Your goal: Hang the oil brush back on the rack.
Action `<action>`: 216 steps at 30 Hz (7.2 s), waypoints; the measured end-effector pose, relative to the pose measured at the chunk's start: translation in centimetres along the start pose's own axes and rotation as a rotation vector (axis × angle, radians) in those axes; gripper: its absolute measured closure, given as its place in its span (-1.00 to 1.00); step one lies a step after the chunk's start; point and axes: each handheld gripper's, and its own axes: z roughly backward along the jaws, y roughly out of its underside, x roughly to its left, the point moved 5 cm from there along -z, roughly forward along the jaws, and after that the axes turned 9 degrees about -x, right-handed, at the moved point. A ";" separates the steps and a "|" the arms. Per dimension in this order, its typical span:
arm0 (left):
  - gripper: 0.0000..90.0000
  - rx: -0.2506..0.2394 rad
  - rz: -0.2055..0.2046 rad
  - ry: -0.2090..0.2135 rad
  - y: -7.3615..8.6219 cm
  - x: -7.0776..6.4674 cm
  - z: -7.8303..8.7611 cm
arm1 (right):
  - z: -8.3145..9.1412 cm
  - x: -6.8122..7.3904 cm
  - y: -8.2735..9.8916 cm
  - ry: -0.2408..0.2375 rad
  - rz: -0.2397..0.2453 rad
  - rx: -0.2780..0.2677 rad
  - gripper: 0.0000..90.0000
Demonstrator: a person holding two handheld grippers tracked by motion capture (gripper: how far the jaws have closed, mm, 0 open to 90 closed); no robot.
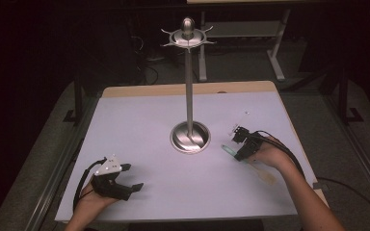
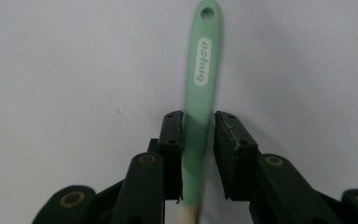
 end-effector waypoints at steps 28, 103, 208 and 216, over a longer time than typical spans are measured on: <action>-0.67 0.005 -0.005 0.010 0.1 -0.1 -0.1 | -0.6 0.1 -1.5 0.015 -0.021 0.185 0.74; -0.64 -0.001 -0.005 0.010 0.0 -0.1 -0.1 | 12.4 -0.6 -2.0 -0.051 -0.110 -0.785 0.75; -0.64 0.006 0.006 0.015 0.0 -0.2 -0.2 | 22.3 2.4 -13.8 -0.062 0.108 -0.872 0.32; -0.64 0.011 0.004 0.011 -0.1 -0.3 -0.2 | 21.1 1.8 -11.5 -0.053 0.073 -0.860 0.15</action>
